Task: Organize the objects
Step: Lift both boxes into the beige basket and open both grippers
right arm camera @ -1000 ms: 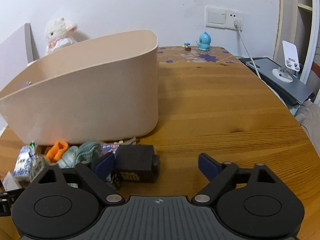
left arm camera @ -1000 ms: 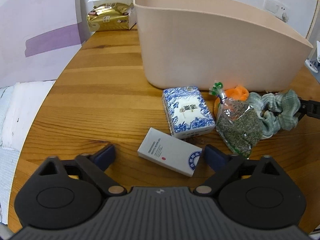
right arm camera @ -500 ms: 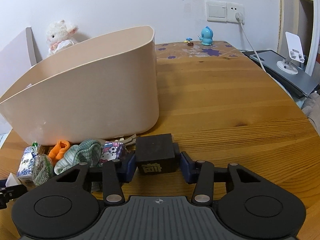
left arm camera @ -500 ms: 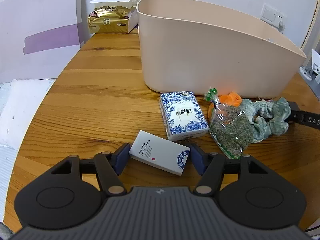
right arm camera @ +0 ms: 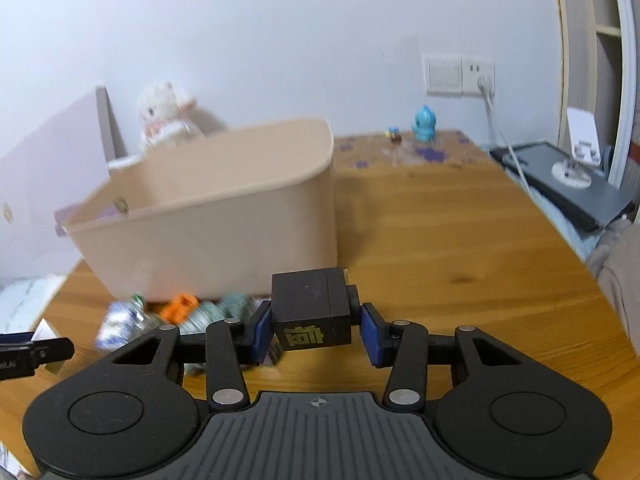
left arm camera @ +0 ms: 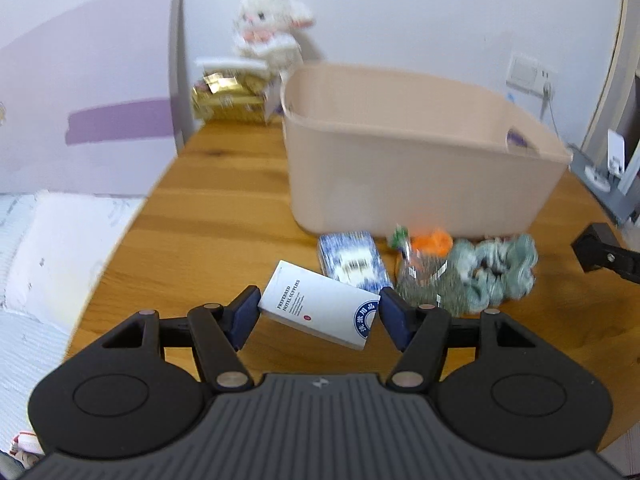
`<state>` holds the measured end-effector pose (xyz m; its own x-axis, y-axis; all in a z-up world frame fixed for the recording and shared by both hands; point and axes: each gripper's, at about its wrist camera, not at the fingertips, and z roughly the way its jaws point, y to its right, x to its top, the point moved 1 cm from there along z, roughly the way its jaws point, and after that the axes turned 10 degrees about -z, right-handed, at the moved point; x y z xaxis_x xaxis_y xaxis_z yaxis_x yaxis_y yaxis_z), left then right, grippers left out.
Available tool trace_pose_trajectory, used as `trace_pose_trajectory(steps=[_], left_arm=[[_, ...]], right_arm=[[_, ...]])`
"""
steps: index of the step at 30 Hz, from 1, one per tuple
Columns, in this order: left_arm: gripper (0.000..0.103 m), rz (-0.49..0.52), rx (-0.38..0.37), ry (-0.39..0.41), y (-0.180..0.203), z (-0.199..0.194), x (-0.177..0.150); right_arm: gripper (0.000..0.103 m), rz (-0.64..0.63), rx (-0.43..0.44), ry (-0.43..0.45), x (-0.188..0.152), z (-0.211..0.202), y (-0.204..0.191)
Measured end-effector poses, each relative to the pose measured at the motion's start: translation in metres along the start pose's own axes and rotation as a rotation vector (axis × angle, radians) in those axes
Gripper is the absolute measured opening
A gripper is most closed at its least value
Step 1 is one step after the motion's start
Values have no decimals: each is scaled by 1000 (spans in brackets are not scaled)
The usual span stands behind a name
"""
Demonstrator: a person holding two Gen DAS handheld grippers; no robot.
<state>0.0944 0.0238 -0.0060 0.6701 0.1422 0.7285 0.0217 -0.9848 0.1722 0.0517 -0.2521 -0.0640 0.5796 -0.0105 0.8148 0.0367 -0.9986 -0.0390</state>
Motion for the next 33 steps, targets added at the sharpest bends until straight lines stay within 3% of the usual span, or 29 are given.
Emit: trace_pose_trajectory(steps=[10,19,26,33], left_arm=[[66,50,-18,186,11,-43,50],[66,115,-54,262,47,-29,93],[66,137,-32,243,76,24,111],[66,145,11,103,86,95,119]], right_arm=[[43,-52,3,138,39,-38,-8],[43,-90,33,182,84,-20,-18],[43,-91,45,127,108,28,-27],[43,-146,-9,45,115,74,-40]])
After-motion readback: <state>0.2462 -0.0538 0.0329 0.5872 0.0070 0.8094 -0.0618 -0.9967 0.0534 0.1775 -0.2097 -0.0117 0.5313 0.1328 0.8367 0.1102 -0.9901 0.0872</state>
